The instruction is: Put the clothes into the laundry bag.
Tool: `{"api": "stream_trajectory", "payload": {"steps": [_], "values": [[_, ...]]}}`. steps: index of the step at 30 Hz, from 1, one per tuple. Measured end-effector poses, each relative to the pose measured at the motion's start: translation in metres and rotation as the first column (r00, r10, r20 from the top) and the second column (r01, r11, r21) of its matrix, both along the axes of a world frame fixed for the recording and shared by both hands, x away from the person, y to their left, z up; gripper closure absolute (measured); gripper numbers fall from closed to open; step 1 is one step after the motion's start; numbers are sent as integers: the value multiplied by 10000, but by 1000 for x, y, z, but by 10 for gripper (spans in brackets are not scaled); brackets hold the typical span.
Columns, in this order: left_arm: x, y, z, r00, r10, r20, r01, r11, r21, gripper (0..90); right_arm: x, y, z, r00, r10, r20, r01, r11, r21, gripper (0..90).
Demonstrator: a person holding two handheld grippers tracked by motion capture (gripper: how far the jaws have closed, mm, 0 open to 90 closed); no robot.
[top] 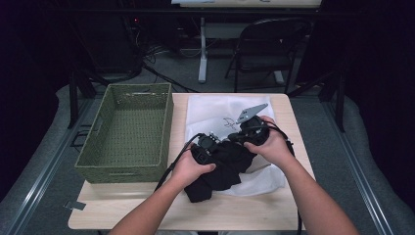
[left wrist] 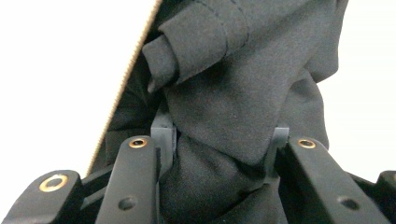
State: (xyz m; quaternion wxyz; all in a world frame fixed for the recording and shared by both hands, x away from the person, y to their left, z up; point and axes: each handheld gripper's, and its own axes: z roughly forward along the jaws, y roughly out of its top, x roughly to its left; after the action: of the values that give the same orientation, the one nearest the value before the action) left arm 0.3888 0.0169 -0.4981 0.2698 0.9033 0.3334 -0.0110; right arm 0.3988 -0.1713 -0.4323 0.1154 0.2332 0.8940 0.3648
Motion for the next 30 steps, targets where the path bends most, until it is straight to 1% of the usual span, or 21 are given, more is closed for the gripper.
{"api": "stream_trajectory", "payload": {"steps": [1, 4, 7, 8, 10, 12, 14, 15, 21, 25, 26, 28, 30], "values": [[0, 0, 0, 10000, 90, -21, -90, 10000, -4, 611, 0, 0, -1, 10000, 33, 23, -33, 10000, 8, 898], [2, -1, -1, 9999, 163, 29, -163, 9999, -7, 611, -3, 0, -1, 10000, 69, 38, -70, 10000, 27, 898], [3, -4, -2, 9999, 120, 80, -120, 9999, 81, 611, -5, 0, -1, 10000, 37, 78, -38, 9998, 188, 898], [2, -5, -3, 9997, 233, 34, -233, 9997, 4, 610, -5, 0, -1, 10000, 32, 91, -34, 9997, 229, 898], [3, -7, -3, 9997, 242, 102, -242, 9997, 5, 610, -6, -1, -1, 9999, 21, 116, -24, 9996, 276, 898], [4, -8, -4, 9996, 282, 82, -282, 9996, -21, 610, -7, -1, -1, 9999, 44, 132, -49, 9995, 326, 898], [5, -8, -5, 9989, 438, 149, -436, 9990, -138, 609, -8, -1, -1, 9999, 73, 130, -78, 9992, 391, 898], [6, -9, -5, 9986, 506, 130, -504, 9985, -206, 609, -8, -1, -1, 9999, 63, 94, -66, 9992, 388, 899], [8, -9, -10, 9971, 740, 188, -735, 9970, -249, 607, -11, -1, -6, 10000, 54, 74, -56, 9995, 307, 898], [9, -10, -14, 9963, 813, 270, -805, 9963, -290, 601, -12, -2, -11, 10000, -71, -22, 71, 9993, 363, 898], [8, -10, -15, 9956, 906, 255, -898, 9954, -325, 599, -12, -2, -12, 9999, -78, -73, 81, 9992, 395, 898], [8, -10, -19, 9951, 934, 317, -924, 9951, -341, 595, -11, -3, -16, 9996, -106, -244, 117, 9989, 463, 898], [7, -10, -22, 9937, 1059, 369, -1045, 9938, -379, 590, -11, -4, -20, 9995, -141, -271, 153, 9990, 421, 898]]}}
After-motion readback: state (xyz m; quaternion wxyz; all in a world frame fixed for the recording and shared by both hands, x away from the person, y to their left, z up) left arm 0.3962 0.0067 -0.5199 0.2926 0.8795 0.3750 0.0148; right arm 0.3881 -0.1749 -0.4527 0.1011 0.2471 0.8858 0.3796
